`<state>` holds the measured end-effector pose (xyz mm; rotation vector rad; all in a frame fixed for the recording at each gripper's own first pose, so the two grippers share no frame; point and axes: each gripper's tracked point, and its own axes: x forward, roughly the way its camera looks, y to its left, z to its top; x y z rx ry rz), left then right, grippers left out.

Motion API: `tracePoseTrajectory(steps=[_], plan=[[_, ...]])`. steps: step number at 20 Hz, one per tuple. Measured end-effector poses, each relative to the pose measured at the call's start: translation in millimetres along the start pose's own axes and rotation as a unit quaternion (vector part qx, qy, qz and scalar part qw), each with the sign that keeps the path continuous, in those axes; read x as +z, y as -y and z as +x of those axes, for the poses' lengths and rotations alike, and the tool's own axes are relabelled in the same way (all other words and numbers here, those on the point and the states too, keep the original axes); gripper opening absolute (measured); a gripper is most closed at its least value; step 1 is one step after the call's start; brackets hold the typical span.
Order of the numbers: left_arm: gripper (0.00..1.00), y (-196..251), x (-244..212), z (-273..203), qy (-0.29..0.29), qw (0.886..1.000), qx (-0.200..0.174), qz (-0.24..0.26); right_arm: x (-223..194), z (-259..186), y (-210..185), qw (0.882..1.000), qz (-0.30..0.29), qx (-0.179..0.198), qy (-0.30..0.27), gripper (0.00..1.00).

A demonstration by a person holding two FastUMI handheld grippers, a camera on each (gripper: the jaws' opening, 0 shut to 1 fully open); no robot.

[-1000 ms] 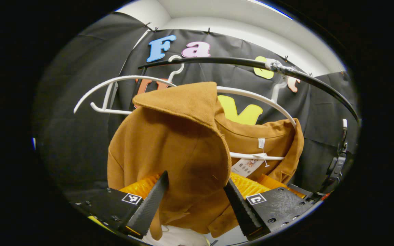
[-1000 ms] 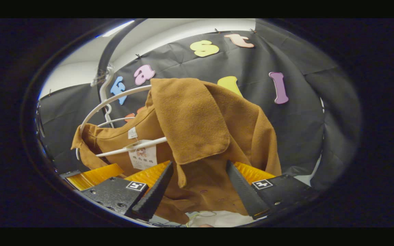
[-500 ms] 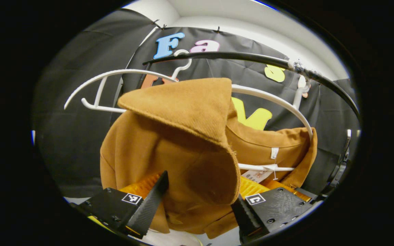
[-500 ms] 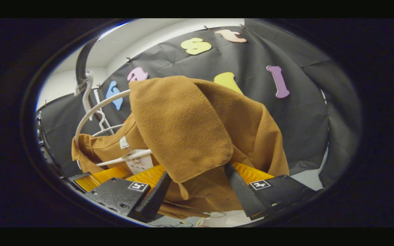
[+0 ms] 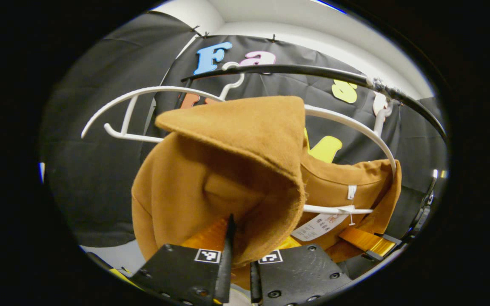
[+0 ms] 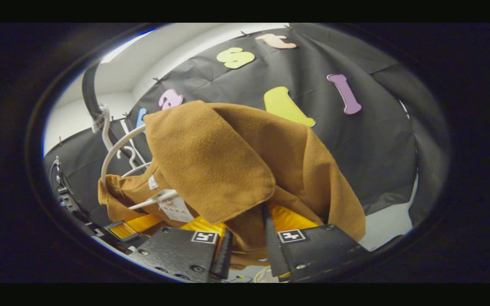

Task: Grasp the clothes on the hanger with both hands and then place them into the laundry hamper below.

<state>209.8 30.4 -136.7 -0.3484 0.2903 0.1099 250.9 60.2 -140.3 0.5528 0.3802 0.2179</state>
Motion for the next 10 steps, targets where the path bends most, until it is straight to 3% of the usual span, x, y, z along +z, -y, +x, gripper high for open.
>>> tracePoseTrajectory(steps=[1, 2, 3, 4, 6, 7, 10], plan=[[0.21, 2.1, -1.9, -0.7, -0.006, 1.000, -0.009, -0.003, 1.1, -2.9, 0.5, 1.000, 0.002, 0.002, 0.000, 0.27], [0.21, 2.4, -0.6, -7.0, -0.007, 1.000, -0.015, -0.003, 1.3, -8.4, 3.6, 1.000, 0.004, 0.002, 0.000, 0.28], [0.16, -3.8, -1.9, 2.4, -0.005, 1.000, -0.005, -0.001, 4.0, -12.1, 7.3, 1.000, 0.007, -0.002, 0.005, 0.17], [0.11, -4.2, 0.4, -0.2, -0.003, 1.000, -0.010, -0.002, 7.6, -17.4, 8.7, 1.000, 0.012, 0.001, 0.013, 0.13], [0.10, -0.9, 5.4, -11.8, -0.001, 1.000, -0.024, -0.006, 14.1, -27.3, 10.2, 0.999, 0.024, 0.012, 0.024, 0.18], [0.10, -1.0, 7.5, -18.1, 0.002, 1.000, -0.029, -0.006, 18.4, -32.0, 11.4, 0.999, 0.032, 0.017, 0.030, 0.05], [0.11, -1.0, 19.7, -34.0, 0.019, 0.999, -0.036, 0.000, 29.1, -46.6, 17.1, 0.997, 0.058, 0.019, 0.050, 0.05]])
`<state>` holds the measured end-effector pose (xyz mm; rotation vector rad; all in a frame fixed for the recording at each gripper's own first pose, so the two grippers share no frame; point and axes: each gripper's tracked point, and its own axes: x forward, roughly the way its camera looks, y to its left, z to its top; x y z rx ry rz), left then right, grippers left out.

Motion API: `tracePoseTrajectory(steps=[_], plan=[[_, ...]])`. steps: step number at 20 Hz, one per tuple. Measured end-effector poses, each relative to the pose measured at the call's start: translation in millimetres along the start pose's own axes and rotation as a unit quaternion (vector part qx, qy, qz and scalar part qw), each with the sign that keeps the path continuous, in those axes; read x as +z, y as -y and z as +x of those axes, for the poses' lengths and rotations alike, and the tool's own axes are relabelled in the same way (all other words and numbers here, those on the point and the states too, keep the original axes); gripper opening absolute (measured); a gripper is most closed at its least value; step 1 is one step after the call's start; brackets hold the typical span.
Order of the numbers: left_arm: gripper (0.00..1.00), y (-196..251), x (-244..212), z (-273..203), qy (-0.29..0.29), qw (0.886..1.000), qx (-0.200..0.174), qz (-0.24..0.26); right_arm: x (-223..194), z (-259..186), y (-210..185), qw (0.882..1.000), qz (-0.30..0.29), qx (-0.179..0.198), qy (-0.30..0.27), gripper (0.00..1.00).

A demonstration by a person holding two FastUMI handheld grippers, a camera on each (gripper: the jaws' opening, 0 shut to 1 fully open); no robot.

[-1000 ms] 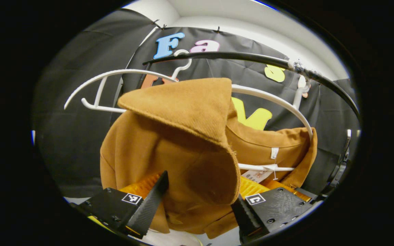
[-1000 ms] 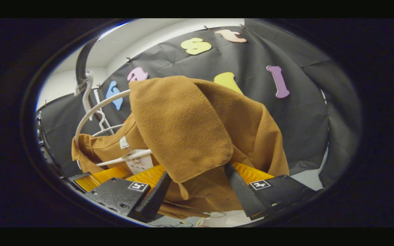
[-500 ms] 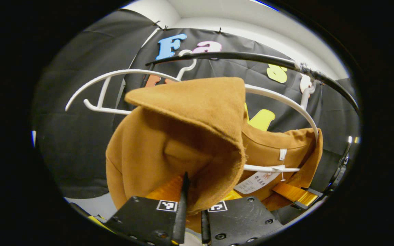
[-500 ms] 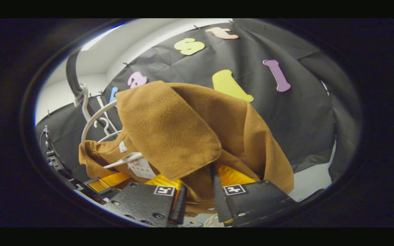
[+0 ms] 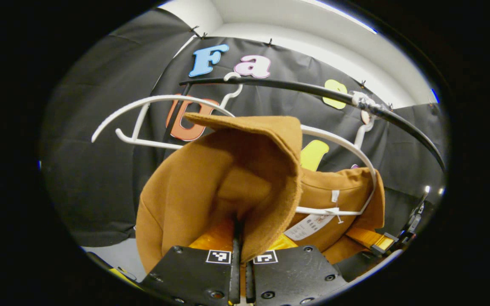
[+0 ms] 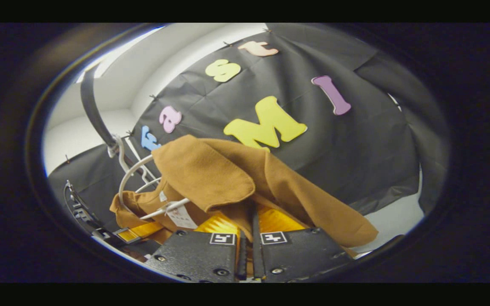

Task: Grasp the clothes on the hanger with both hands and then place them into the laundry hamper below.

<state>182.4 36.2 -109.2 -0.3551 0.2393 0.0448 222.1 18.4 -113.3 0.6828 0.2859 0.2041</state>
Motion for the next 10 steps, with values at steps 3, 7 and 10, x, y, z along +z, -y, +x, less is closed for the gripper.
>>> tracePoseTrajectory(steps=[3, 7, 10], plan=[[0.11, -4.1, 13.6, -11.5, 0.016, 1.000, 0.006, -0.004, 11.7, -11.0, 4.3, 1.000, 0.004, -0.011, 0.014, 0.09], [0.05, -14.3, 25.2, -28.2, 0.024, 1.000, 0.008, -0.012, 27.9, -27.9, -0.5, 0.999, 0.004, -0.014, 0.046, 0.07], [0.05, -9.4, 37.9, -41.1, 0.034, 0.999, -0.005, -0.023, 37.8, -28.3, 0.8, 0.998, 0.030, -0.008, 0.052, 0.07]])
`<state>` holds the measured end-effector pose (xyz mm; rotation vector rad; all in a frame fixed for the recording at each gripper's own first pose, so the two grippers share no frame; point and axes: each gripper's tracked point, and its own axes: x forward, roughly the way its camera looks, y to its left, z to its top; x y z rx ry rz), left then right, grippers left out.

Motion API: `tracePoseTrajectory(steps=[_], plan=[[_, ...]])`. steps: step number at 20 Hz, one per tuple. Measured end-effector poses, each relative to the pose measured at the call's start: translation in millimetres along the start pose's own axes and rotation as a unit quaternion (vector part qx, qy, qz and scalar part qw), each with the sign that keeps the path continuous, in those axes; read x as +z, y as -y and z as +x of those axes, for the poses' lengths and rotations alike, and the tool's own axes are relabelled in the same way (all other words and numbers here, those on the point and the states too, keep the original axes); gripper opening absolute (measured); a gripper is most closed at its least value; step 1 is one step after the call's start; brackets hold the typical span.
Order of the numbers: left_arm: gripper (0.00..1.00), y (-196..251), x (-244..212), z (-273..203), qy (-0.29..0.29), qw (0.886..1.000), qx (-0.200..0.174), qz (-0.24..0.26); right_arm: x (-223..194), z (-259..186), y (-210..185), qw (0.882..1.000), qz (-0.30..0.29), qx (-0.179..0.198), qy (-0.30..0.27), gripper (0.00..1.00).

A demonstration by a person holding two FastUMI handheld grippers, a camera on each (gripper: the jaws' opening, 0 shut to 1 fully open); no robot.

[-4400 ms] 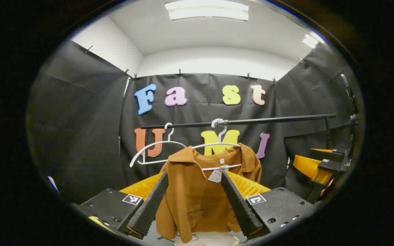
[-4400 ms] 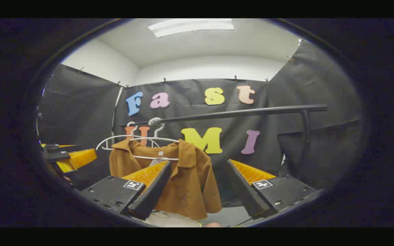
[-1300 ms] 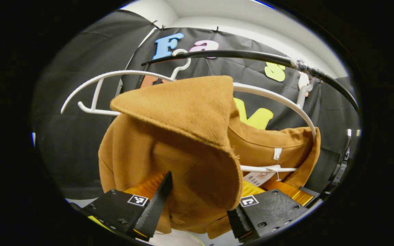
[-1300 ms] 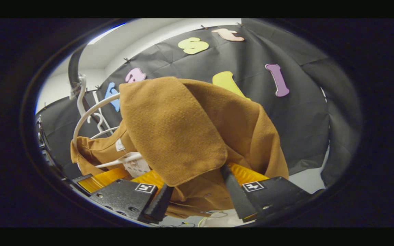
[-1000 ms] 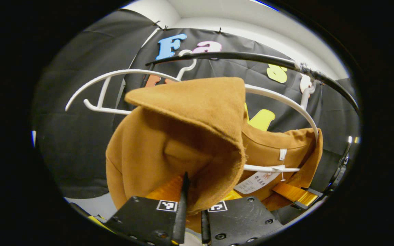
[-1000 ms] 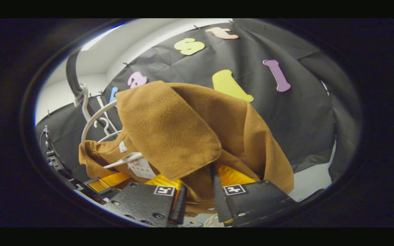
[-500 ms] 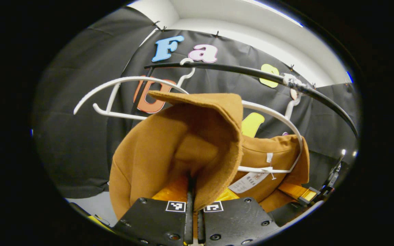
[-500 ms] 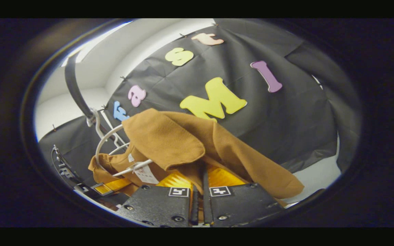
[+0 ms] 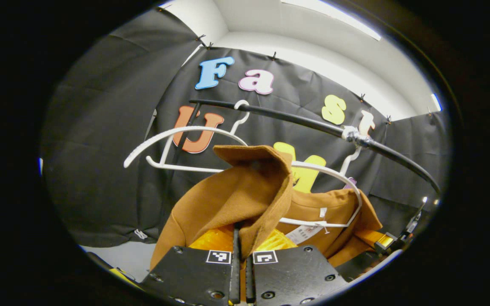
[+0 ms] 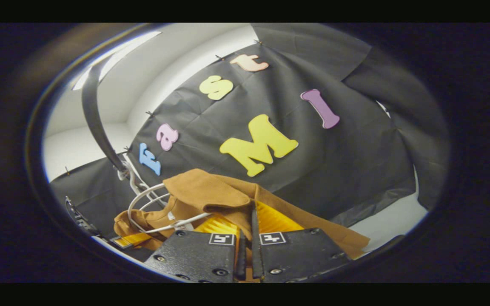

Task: Grasp the clothes on the hanger with both hands and then place them into the laundry hamper below.

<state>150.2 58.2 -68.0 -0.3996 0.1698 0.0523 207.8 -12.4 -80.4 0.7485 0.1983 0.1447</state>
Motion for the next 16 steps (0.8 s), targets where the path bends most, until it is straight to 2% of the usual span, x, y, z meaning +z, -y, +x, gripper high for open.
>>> tracePoseTrajectory(steps=[3, 6, 9, 16], plan=[[0.05, 3.6, 19.0, -11.8, 0.018, 1.000, -0.009, 0.001, 13.7, 8.7, 2.3, 0.999, 0.044, 0.004, 0.012, 0.06], [0.05, -3.0, 30.5, -13.2, 0.021, 1.000, 0.003, 0.015, 14.9, 16.2, 3.8, 0.999, 0.051, 0.005, 0.004, 0.06], [0.05, -5.9, 42.2, -15.7, 0.028, 1.000, 0.005, 0.008, 25.4, 19.2, 7.8, 0.998, 0.064, 0.000, 0.007, 0.08], [0.05, -19.6, 69.4, -14.0, 0.043, 0.999, 0.017, 0.006, 50.3, 24.5, 4.6, 0.995, 0.091, 0.009, 0.026, 0.05]])
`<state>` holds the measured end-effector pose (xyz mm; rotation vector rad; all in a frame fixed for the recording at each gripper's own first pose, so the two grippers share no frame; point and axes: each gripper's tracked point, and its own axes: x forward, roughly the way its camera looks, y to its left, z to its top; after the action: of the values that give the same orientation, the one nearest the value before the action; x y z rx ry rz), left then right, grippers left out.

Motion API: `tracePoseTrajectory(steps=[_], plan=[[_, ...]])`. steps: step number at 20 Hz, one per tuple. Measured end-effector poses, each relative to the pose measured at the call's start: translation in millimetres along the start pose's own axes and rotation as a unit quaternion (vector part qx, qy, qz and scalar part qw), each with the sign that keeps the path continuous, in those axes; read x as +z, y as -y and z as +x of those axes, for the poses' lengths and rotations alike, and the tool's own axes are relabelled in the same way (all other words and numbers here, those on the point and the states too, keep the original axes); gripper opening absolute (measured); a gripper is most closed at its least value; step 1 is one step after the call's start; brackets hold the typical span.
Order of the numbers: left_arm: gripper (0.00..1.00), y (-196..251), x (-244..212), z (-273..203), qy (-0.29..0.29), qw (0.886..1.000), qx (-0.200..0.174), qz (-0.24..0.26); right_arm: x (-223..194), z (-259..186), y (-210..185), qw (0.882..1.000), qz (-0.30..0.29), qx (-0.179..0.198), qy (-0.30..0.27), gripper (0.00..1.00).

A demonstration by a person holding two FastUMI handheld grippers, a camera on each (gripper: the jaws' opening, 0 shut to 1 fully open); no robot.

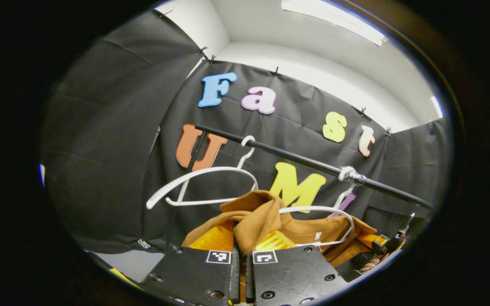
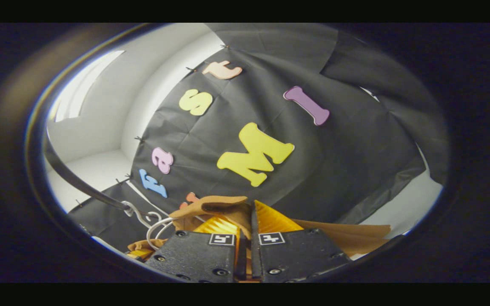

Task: Grasp the clothes on the hanger with both hands and then place them into the laundry hamper below.

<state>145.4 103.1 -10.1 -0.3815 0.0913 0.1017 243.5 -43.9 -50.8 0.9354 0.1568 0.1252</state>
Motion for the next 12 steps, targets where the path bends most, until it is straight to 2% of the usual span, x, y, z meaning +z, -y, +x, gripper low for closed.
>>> tracePoseTrajectory(steps=[2, 3, 4, 6, 7, 10, 11, 12], plan=[[0.05, 0.0, 5.8, 0.9, 0.005, 1.000, -0.003, -0.003, 6.0, 4.4, -1.7, 1.000, 0.006, 0.003, 0.004, 0.07], [0.10, -3.1, 7.6, 2.6, 0.004, 1.000, 0.000, 0.001, 9.4, 7.4, -2.9, 1.000, 0.009, 0.006, 0.005, 0.05], [0.05, -5.7, 10.3, 3.4, 0.005, 1.000, 0.003, 0.004, 10.1, 9.1, -3.1, 1.000, 0.009, 0.007, 0.004, 0.05], [0.05, -5.2, 9.2, 4.3, 0.009, 1.000, 0.009, -0.011, 11.2, 13.7, -2.5, 1.000, 0.012, 0.012, 0.001, 0.05], [0.10, -5.2, 6.6, 4.0, 0.009, 1.000, 0.012, -0.014, 10.6, 16.6, 1.3, 1.000, 0.020, 0.010, 0.000, 0.05], [0.05, -15.1, 9.7, 7.1, 0.005, 1.000, 0.015, -0.017, 18.7, 18.2, 6.1, 1.000, 0.025, 0.005, 0.002, 0.05], [0.05, -17.0, 13.2, 9.6, 0.006, 1.000, 0.017, -0.021, 23.6, 22.7, 6.1, 1.000, 0.022, 0.006, 0.002, 0.10], [0.05, -20.4, 16.5, 12.7, 0.006, 1.000, 0.019, -0.022, 25.6, 26.0, 3.9, 1.000, 0.019, 0.008, 0.003, 0.10]])
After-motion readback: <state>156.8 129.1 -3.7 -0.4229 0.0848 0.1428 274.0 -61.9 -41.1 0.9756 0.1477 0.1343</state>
